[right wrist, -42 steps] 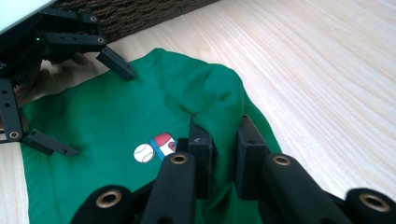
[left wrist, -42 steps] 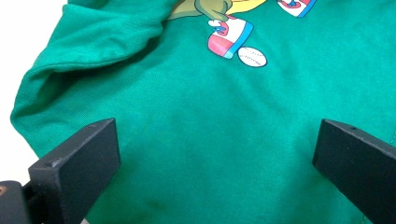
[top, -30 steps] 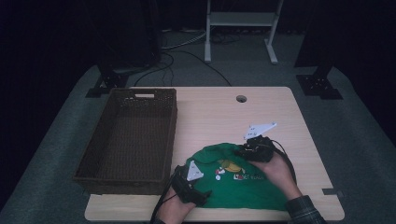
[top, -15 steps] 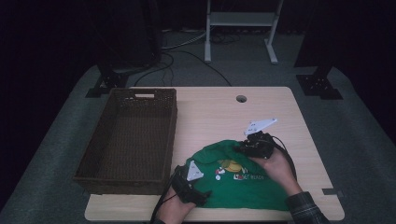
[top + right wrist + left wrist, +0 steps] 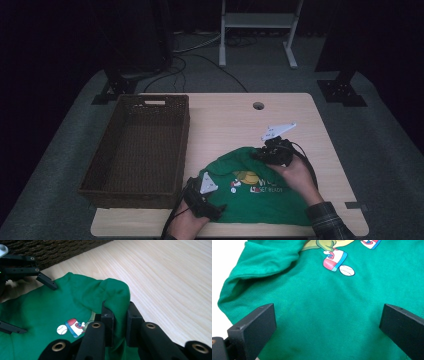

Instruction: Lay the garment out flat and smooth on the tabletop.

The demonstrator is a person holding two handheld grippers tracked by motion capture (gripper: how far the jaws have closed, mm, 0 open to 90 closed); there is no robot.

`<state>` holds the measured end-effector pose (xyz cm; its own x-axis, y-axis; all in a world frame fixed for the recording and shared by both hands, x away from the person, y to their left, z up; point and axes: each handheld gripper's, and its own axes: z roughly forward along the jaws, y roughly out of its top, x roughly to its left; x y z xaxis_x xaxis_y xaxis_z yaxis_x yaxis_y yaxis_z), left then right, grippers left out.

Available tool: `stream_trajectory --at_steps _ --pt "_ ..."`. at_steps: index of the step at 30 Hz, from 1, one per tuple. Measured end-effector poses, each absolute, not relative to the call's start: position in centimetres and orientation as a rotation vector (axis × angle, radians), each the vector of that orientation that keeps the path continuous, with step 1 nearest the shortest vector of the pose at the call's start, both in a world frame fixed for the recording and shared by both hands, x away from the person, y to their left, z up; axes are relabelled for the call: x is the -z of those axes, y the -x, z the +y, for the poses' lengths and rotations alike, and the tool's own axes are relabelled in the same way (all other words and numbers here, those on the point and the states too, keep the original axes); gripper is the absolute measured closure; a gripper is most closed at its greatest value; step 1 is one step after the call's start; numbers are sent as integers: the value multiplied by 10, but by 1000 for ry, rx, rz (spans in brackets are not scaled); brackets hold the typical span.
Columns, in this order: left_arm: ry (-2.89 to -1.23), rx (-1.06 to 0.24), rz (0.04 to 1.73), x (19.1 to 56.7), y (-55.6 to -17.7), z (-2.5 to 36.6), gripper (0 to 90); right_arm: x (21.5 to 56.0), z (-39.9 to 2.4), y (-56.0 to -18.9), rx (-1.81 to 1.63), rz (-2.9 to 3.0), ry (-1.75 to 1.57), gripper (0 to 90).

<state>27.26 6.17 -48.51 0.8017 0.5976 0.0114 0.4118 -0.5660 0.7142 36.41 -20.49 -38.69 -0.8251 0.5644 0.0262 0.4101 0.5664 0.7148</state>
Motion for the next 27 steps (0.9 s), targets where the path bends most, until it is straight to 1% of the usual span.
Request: stream_trajectory --at_steps 27 --pt "-2251 -327 740 485 -273 62 0 380 -203 -393 -1029 2599 -842 806"
